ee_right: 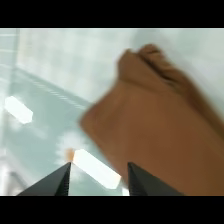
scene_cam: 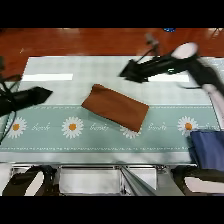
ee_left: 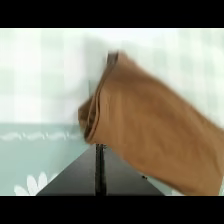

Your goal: Fold the shirts.

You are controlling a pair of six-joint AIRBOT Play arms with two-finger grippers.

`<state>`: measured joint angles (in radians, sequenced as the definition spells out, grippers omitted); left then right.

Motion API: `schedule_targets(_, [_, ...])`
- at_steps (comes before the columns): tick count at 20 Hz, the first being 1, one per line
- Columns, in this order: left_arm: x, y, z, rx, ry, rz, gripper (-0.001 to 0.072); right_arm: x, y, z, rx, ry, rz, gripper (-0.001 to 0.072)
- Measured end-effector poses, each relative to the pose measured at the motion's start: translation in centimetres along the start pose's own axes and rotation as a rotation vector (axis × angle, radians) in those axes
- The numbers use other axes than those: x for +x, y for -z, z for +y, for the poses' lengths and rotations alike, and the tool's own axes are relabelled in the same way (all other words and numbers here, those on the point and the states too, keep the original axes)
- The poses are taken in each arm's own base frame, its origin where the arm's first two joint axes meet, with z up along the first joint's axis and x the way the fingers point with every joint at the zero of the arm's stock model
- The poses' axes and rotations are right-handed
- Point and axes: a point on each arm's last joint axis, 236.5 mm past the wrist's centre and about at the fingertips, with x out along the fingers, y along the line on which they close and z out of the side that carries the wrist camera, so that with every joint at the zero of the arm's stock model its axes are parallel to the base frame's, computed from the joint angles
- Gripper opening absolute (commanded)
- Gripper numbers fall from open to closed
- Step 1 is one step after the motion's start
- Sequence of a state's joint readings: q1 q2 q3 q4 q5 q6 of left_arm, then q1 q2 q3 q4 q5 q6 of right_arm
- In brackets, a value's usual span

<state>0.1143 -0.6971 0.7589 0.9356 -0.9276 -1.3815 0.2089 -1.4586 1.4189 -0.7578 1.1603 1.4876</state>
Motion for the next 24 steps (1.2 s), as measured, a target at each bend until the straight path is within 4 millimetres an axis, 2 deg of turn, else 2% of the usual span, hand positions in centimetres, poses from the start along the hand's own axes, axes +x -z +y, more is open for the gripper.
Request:
schedule_targets(2, [-0.7,-0.9,-0.2,0.006,-0.001,-0.018,0.0024,-5.2,2.2,-4.5,0.005,0.229,-0.014,0.0414])
schedule_targets(4, [-0.6,-0.6,-0.5,0.010,0.007,-0.003,0.0024,-9.3,5.2,-9.6,0.076,0.454,-0.066,0.0414])
schedule_targets(6, [0.0,0.8,-0.8,0.015,0.020,0.036,0.0024,-11.4,8.6,-13.5,0.159,0.588,-0.126,0.0414])
schedule_targets(8, [0.8,2.6,-1.1,0.018,0.033,0.082,0.0024,-11.4,11.7,-16.3,0.240,0.642,-0.164,0.0414])
schedule_targets(10, [1.5,4.5,-1.3,0.021,0.045,0.131,0.0024,-10.0,14.2,-18.1,0.316,0.630,-0.181,0.0414])
schedule_targets(12, [2.1,6.1,-1.2,0.018,0.049,0.171,0.0024,-7.6,15.6,-18.5,0.386,0.559,-0.186,0.0414])
schedule_targets(16, [2.8,7.9,-0.8,0.009,0.048,0.213,0.0024,-2.4,16.6,-17.6,0.459,0.395,-0.144,0.0414])
schedule_targets(21, [3.4,8.7,-0.4,-0.002,0.042,0.239,0.0024,3.5,16.7,-16.3,0.496,0.254,-0.053,0.0406])
schedule_targets(22, [3.5,8.8,-0.3,-0.005,0.041,0.243,0.0024,4.5,16.4,-15.9,0.498,0.225,-0.040,0.0347])
schedule_targets(24, [3.7,9.0,-0.2,-0.009,0.039,0.252,0.0024,6.5,15.5,-15.0,0.491,0.170,-0.019,0.0127])
